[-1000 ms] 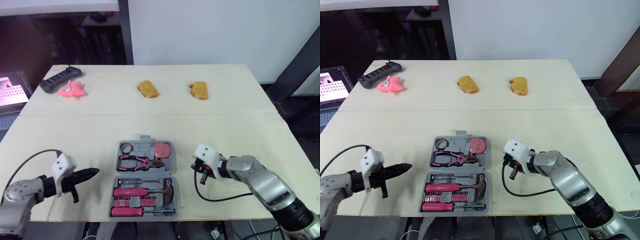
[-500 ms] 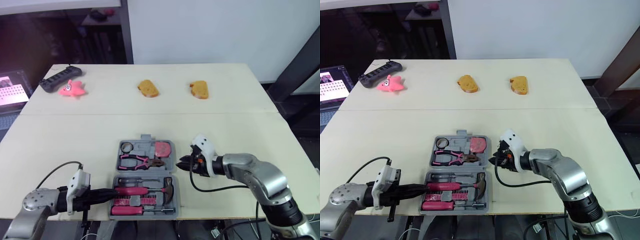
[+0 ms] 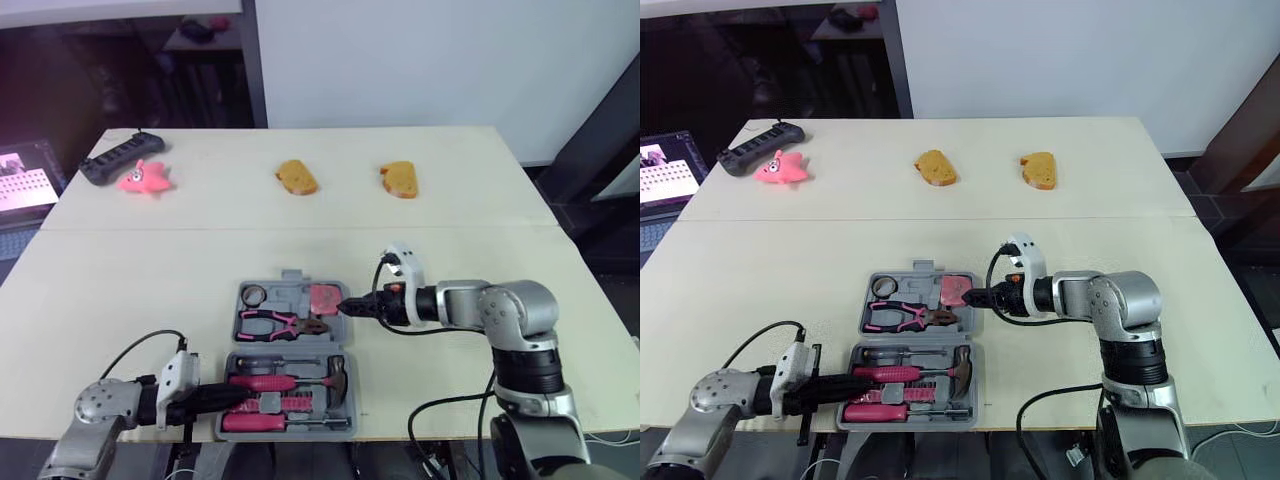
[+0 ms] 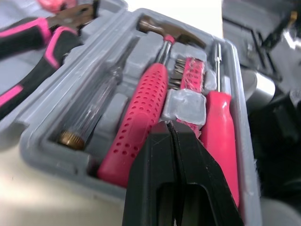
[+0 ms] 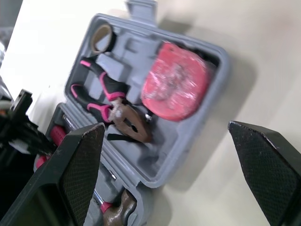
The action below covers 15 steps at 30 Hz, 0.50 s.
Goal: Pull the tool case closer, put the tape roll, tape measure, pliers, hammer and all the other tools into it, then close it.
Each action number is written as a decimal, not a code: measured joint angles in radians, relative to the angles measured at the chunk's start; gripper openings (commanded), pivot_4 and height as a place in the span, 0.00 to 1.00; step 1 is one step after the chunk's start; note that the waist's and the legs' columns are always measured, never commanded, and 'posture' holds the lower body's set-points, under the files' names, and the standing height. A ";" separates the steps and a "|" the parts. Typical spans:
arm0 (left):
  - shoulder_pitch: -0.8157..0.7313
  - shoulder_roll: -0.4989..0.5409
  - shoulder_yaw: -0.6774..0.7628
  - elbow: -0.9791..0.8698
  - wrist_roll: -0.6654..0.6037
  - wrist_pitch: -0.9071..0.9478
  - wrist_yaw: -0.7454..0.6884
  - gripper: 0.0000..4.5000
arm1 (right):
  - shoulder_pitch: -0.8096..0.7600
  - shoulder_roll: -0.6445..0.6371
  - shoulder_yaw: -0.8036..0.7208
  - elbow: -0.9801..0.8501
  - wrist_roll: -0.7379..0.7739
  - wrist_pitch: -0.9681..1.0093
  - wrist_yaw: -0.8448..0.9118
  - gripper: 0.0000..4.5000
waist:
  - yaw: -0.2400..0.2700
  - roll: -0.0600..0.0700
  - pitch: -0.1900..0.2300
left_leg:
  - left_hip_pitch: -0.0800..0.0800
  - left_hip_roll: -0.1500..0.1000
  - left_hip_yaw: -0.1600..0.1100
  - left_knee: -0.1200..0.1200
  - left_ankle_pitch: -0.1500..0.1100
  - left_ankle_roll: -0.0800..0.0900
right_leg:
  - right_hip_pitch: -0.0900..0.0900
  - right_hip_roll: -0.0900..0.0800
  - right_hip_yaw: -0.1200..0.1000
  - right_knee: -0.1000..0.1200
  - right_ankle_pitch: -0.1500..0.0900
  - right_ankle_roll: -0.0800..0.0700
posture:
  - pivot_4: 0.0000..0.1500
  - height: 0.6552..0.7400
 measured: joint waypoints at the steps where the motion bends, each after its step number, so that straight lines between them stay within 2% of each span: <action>1: -0.007 0.001 -0.007 0.014 0.008 -0.023 -0.001 0.00 | -0.004 0.001 -0.001 0.025 -0.003 0.010 -0.012 0.99 | 0.000 0.003 -0.002 | 0.001 0.000 0.000 0.000 0.000 0.000 | 0.000 0.000 0.000 0.000 0.000 0.000 | 1.00 1.00; 9: -0.030 0.006 -0.041 0.070 0.020 -0.081 0.010 0.00 | -0.026 0.040 -0.046 0.141 -0.016 0.028 -0.059 0.99 | -0.013 0.018 -0.010 | 0.003 0.000 0.000 0.000 0.000 0.001 | 0.001 0.002 0.002 0.004 0.000 0.000 | 1.00 1.00; 15: -0.027 0.012 -0.044 0.072 0.020 -0.087 0.010 0.00 | -0.042 0.113 -0.085 0.203 -0.010 0.040 -0.082 0.99 | -0.027 0.019 -0.011 | 0.003 0.000 0.000 0.000 0.000 0.001 | 0.001 0.002 0.002 0.005 0.000 0.000 | 1.00 1.00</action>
